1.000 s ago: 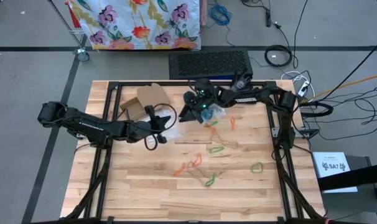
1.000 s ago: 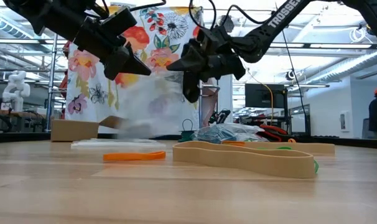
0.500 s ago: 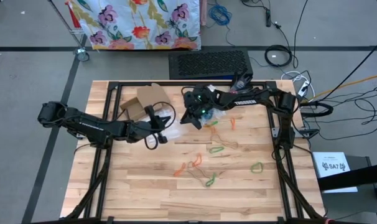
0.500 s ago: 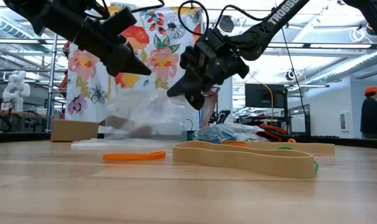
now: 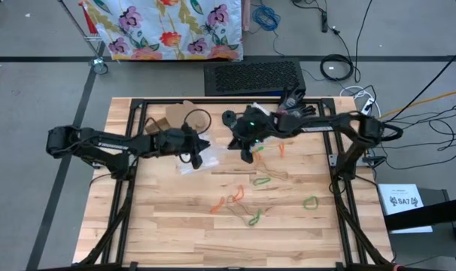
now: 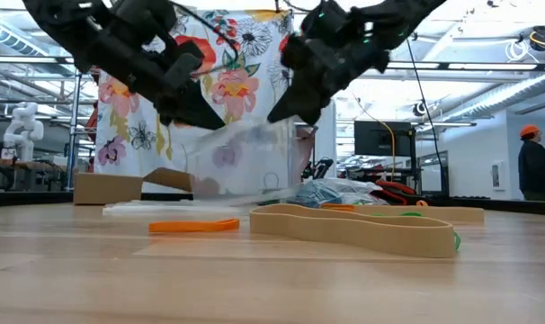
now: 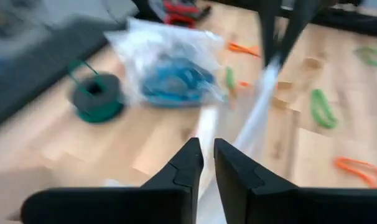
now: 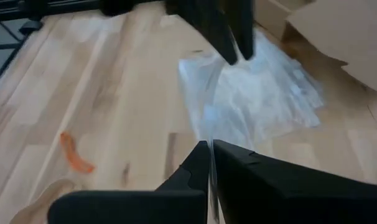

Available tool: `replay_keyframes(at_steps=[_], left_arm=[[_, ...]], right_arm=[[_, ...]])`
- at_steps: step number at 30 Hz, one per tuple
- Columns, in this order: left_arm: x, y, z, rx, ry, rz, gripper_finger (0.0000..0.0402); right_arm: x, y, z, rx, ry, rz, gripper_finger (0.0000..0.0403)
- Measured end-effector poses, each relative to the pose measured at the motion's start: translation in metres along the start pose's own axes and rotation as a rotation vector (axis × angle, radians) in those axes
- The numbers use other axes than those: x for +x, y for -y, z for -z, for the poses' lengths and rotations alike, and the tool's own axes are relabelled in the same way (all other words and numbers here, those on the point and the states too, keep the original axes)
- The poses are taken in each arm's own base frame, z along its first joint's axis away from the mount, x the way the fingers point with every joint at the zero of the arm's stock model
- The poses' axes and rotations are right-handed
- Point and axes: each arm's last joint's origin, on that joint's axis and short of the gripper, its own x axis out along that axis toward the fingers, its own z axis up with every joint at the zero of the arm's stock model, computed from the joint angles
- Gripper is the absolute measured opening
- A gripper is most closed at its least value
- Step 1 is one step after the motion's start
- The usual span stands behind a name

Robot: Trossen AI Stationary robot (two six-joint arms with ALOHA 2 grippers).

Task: Sort rubber bands
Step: Open the transparent zip bag

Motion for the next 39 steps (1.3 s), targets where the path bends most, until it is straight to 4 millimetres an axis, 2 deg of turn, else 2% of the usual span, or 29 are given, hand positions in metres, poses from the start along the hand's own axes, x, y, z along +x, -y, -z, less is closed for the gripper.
replay_keyframes(at_steps=[3, 7, 10, 16, 22, 28, 33, 39], left_arm=[[0.001, -0.004, 0.001, -0.017, -0.022, 0.092, 0.0059], [0.001, -0.004, -0.003, -0.015, 0.022, 0.116, 0.0061], [0.001, -0.003, -0.006, 0.013, 0.053, 0.117, 0.0061], [-0.001, -0.001, -0.013, 0.027, 0.125, 0.184, 0.0061], [-0.003, 0.016, -0.019, 0.202, 0.155, 0.256, 0.0061], [-0.002, 0.03, -0.028, 0.278, 0.18, 0.29, 0.0061], [0.008, 0.03, -0.021, 0.275, 0.111, 0.286, 0.0061], [0.009, 0.028, -0.021, 0.227, 0.106, 0.279, 0.0061]], right_arm=[[-0.013, -0.012, 0.017, 0.017, 0.013, 0.025, 0.0], [-0.027, -0.029, 0.047, 0.094, 0.034, 0.062, 0.0], [-0.031, -0.047, 0.055, 0.111, 0.102, 0.079, 0.0], [-0.022, -0.065, 0.042, -0.008, 0.148, 0.216, 0.0], [0.001, -0.061, 0.03, -0.057, 0.123, 0.226, 0.0], [0.02, -0.058, 0.015, -0.099, 0.121, 0.225, 0.0], [0.019, -0.059, 0.005, -0.107, 0.146, 0.199, 0.0], [0.018, -0.059, 0.009, -0.091, 0.112, 0.197, 0.0]])
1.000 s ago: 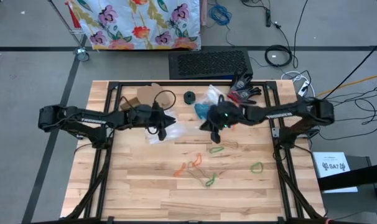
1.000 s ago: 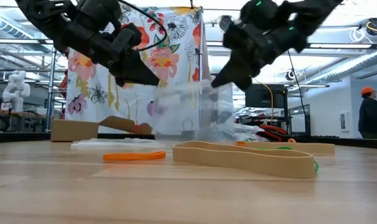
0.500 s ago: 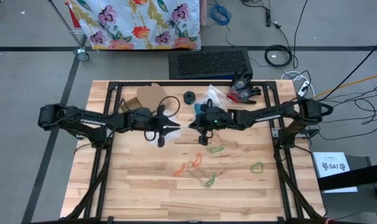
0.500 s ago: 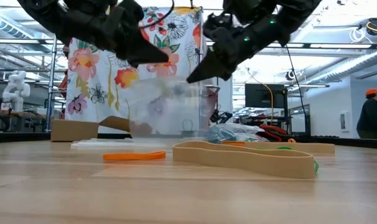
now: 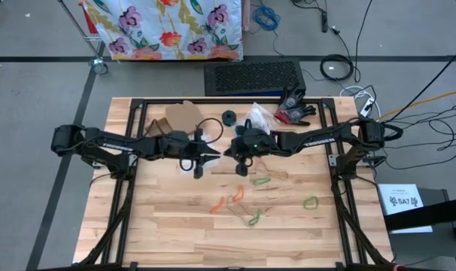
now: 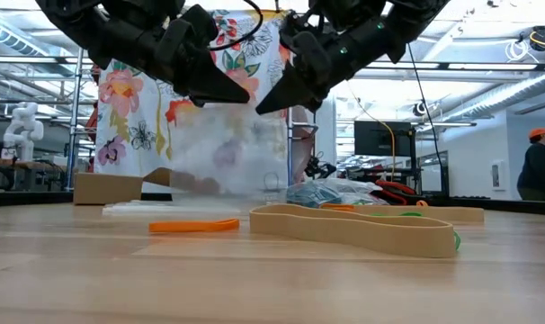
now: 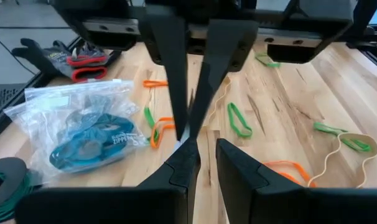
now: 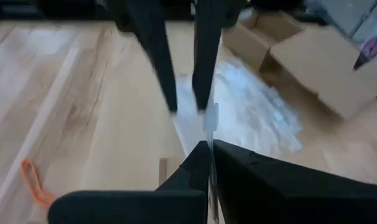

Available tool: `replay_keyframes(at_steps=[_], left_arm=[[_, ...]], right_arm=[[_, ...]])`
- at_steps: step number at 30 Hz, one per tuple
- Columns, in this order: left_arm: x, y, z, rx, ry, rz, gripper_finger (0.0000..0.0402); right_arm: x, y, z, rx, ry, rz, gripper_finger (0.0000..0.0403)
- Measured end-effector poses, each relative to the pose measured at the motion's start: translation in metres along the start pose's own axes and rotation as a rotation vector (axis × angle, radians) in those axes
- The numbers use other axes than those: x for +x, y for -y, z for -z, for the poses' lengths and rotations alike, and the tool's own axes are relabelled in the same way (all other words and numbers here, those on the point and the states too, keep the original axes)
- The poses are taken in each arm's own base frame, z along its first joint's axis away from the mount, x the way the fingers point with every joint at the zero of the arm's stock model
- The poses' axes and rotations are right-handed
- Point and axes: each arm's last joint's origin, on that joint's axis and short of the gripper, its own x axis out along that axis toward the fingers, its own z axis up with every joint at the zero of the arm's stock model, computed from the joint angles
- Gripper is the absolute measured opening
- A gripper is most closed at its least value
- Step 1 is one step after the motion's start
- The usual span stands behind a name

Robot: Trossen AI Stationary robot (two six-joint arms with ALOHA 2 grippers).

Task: Sort rubber bands
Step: Open the transparent zip bag

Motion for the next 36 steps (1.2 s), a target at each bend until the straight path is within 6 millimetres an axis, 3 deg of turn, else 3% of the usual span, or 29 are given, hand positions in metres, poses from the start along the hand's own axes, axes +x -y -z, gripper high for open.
replay_keyframes(at_steps=[12, 23, 36], left_arm=[[-0.0001, 0.0002, 0.0005, 0.0, -0.001, 0.004, 0.0064], [0.0013, -0.0013, 0.0023, -0.026, -0.01, -0.047, 0.0141], [0.0013, -0.0013, 0.0017, -0.025, -0.004, -0.049, 0.0144]], right_arm=[[0.0, -0.0099, -0.0002, -0.006, 0.0, -0.025, 0.0], [0.0, -0.0095, 0.0, -0.005, -0.001, -0.024, 0.0], [-0.0001, -0.0086, -0.0049, -0.035, 0.051, -0.018, 0.0]])
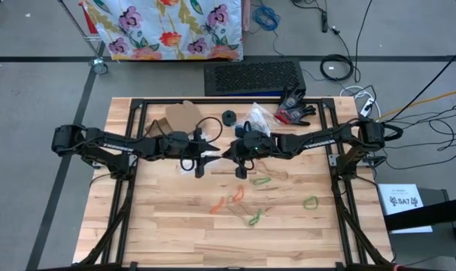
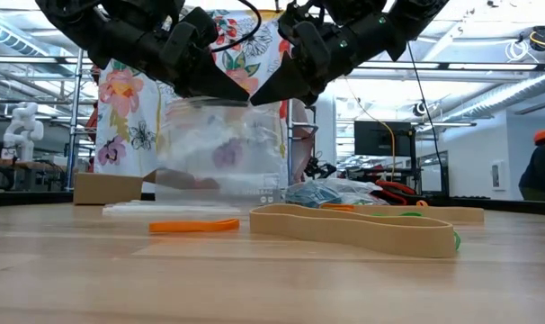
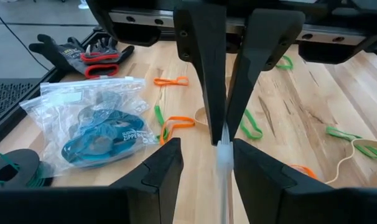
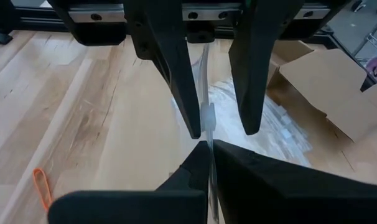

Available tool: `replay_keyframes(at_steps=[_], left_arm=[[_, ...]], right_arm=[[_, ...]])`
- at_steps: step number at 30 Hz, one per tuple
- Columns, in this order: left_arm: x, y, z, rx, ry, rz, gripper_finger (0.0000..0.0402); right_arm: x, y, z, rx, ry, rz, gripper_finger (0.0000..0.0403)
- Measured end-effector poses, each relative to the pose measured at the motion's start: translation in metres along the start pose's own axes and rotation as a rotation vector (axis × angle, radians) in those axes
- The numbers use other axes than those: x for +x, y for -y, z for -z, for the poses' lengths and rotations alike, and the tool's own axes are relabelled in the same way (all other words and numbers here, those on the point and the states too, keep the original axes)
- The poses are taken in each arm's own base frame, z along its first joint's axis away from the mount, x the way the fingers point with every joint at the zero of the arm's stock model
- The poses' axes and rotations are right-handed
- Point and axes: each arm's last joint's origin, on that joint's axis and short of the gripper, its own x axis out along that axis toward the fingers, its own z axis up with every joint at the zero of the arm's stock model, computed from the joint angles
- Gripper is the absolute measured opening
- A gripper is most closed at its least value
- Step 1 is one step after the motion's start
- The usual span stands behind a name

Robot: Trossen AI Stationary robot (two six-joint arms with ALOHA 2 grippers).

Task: Sort rubber bands
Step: Open the transparent zip bag

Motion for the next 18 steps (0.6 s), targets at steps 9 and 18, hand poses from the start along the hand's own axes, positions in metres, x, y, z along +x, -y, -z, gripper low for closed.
replay_keyframes(at_steps=[9, 18], left_arm=[[0.0, 0.0, 0.0, 0.0, 0.0, 0.001, 0.0101], [0.0, 0.0002, 0.0, 0.0, 0.0, 0.006, 0.0064]], right_arm=[[0.0, 0.0001, 0.0, 0.0, 0.0, 0.002, 0.0], [0.0, 0.0003, 0.0, 0.0, 0.0, 0.003, 0.0]])
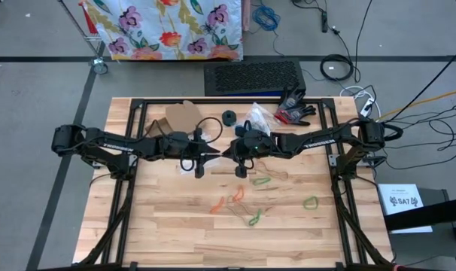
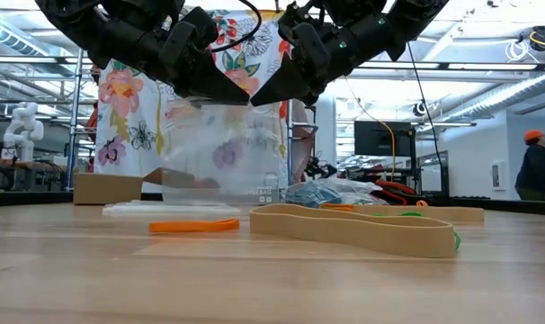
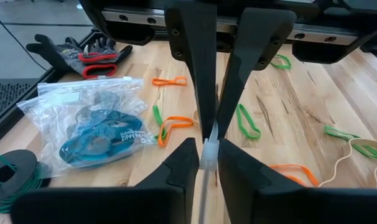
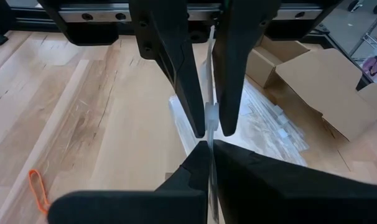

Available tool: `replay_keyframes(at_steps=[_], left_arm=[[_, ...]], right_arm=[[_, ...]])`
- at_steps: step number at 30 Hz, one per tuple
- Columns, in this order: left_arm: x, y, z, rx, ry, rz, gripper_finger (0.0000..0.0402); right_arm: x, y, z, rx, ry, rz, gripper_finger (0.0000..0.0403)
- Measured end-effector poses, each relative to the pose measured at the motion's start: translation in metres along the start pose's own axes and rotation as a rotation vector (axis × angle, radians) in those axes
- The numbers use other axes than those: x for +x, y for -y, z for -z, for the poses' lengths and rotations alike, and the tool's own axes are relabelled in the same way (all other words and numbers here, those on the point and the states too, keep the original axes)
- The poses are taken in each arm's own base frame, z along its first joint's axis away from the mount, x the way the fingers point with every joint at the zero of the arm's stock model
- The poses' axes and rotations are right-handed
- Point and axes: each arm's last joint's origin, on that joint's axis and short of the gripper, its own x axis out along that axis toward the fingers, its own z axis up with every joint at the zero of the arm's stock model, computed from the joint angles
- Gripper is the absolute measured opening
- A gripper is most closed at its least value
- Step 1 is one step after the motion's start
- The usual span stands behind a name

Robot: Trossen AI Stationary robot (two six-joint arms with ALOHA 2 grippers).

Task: Sort rubber bands
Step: Open the transparent zip bag

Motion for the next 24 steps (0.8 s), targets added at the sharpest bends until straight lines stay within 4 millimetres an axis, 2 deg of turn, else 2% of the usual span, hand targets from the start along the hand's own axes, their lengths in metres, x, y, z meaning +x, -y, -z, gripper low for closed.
replay_keyframes(at_steps=[24], left_arm=[[0.0, -0.0002, 0.0005, 0.0, -0.005, -0.006, 0.006]], right_arm=[[0.0, -0.0002, 0.0013, 0.0, -0.014, 0.0, 0.0]])
